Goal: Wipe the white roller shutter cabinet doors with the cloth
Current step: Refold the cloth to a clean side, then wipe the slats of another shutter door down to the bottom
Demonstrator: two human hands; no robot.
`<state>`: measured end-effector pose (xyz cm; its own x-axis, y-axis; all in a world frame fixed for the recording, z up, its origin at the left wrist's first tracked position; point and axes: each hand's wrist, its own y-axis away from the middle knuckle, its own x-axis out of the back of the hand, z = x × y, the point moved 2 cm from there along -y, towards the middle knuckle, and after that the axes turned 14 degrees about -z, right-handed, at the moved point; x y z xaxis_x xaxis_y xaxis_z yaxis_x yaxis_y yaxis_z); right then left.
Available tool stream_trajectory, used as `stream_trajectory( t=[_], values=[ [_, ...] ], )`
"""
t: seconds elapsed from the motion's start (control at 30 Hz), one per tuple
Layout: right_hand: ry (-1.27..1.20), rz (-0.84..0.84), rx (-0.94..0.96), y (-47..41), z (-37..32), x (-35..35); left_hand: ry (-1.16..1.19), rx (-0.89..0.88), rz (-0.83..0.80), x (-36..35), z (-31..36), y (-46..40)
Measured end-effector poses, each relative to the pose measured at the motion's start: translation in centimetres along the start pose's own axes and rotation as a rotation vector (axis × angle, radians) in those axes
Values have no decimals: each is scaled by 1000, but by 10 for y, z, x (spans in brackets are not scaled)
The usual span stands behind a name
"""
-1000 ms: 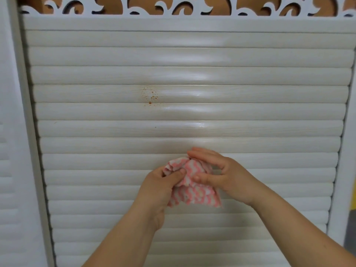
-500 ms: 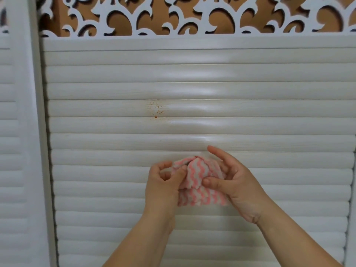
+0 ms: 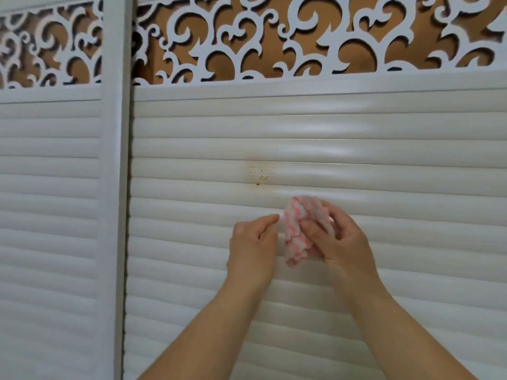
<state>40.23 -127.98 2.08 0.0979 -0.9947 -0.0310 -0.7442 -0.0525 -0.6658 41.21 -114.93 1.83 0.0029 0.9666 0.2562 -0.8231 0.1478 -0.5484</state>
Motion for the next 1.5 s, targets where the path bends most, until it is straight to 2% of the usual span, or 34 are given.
stream_trajectory(
  t=[0.1,0.2,0.3,0.37,0.43,0.6,0.73,0.93,1.1,1.37,1.5],
  values=[
    [350,297,213,-22,-16,2,-489,-16,60,37,-11,-6],
    [732,402,396,-52,-24,2,-851,8,47,67,-23,-16],
    [1015,440,375,-82,-21,-1,-1030,-21,-9,84,-38,-27],
    [1184,423,284,-97,-11,-14,-1097,-50,-44,91,-48,-36],
    [1282,441,266,-106,5,-31,-1121,-73,-53,94,-56,-44],
    [1451,475,339,-117,31,-80,-1127,-280,3,98,-82,-55],
    [1565,397,368,-127,37,-105,-1121,-372,43,99,-88,-58],
    [1747,184,364,-129,37,-124,-1086,-452,94,98,-96,-63],
    [1893,163,376,-127,22,-110,-1116,-512,130,104,-100,-66],
    [1951,415,306,-104,6,-81,-1121,-538,222,100,-103,-68],
    [1897,467,161,-96,-6,-67,-1122,-534,229,100,-102,-66]
  ],
)
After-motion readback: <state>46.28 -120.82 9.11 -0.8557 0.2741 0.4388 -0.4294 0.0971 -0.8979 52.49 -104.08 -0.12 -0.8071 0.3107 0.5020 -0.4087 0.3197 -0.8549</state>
